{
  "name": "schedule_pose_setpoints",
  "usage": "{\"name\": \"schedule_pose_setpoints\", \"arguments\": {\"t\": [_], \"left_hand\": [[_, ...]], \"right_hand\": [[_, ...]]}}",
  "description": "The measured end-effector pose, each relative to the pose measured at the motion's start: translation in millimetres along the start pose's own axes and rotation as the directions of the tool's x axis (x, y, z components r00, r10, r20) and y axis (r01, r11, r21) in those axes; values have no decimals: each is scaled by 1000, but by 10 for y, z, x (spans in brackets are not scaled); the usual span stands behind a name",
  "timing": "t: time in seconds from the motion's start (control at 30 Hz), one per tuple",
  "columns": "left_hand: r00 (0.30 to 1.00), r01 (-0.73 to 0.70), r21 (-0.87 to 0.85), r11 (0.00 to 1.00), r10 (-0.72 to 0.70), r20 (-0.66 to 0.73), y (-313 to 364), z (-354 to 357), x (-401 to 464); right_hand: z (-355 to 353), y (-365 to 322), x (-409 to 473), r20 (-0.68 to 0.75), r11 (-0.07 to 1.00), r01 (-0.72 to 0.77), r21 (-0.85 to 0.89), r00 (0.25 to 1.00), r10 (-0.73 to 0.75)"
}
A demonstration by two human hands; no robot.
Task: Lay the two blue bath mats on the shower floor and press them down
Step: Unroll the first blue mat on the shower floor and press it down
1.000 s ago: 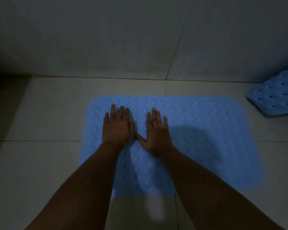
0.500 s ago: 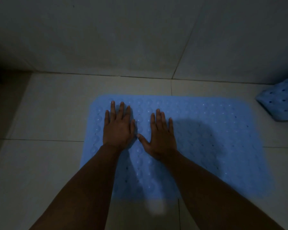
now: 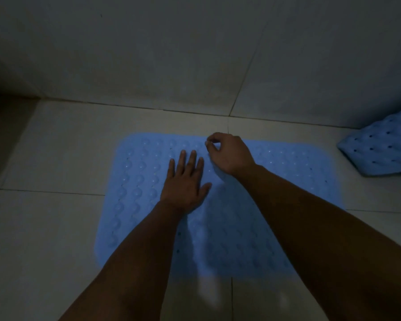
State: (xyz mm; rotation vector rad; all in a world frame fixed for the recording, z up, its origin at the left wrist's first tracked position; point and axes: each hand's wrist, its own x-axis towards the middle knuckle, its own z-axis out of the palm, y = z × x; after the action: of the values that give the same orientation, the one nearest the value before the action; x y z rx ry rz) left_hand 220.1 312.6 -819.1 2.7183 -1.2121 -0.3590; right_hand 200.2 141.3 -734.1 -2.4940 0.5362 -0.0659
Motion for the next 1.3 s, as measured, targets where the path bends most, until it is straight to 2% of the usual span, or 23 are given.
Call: {"name": "schedule_pose_setpoints", "arguments": {"t": [0.1, 0.2, 0.37, 0.47, 0.57, 0.63, 0.7, 0.73, 0.8, 0.87, 1.03, 1.17, 1.3], "left_hand": [[998, -6, 73, 997, 11, -70, 20, 118, -28], [993, -14, 70, 997, 22, -116, 40, 126, -20], [993, -12, 73, 997, 21, -115, 17, 146, -9], [995, -19, 77, 997, 27, -98, 10, 133, -16], [1000, -4, 31, 1000, 4, 22, 22, 67, -5], [978, 24, -57, 998, -11, 210, 6, -134, 86], [927, 46, -115, 992, 0, 375, -44, -499, 213], [931, 43, -121, 992, 4, 365, -84, -708, 254], [977, 47, -97, 994, -26, 210, -194, -1009, 291], [992, 84, -39, 996, -80, 93, -338, -1116, 250], [976, 218, 33, 975, -217, -22, -763, -956, -56], [960, 256, 11, 967, -253, -122, -1038, -759, -315], [953, 254, 20, 967, -246, -178, -1244, -621, -393]], "right_hand": [[45, 122, 96, -92, 997, 67, 45, 994, -62], [132, 252, 180, -165, 992, 115, 49, 981, -105], [360, 362, 184, -330, 982, 128, 139, 941, -76], [374, 408, 141, -371, 982, 127, 140, 926, -67], [235, 384, 69, -322, 986, 107, 130, 945, -60], [73, 295, 78, -253, 990, 68, 122, 967, -35], [-112, 146, 134, -100, 996, -12, 85, 995, 21], [-188, 47, 172, -6, 998, -42, 52, 999, 43], [-239, -147, 250, 149, 997, -79, -22, 985, 81], [-161, -332, 263, 214, 994, -96, -58, 971, 106], [550, -719, -63, 171, 993, -43, -110, 983, 62], [1340, -749, -438, 232, 960, 35, -279, 972, 32], [1628, -626, -610, 62, 926, 75, -369, 997, -56]]}}
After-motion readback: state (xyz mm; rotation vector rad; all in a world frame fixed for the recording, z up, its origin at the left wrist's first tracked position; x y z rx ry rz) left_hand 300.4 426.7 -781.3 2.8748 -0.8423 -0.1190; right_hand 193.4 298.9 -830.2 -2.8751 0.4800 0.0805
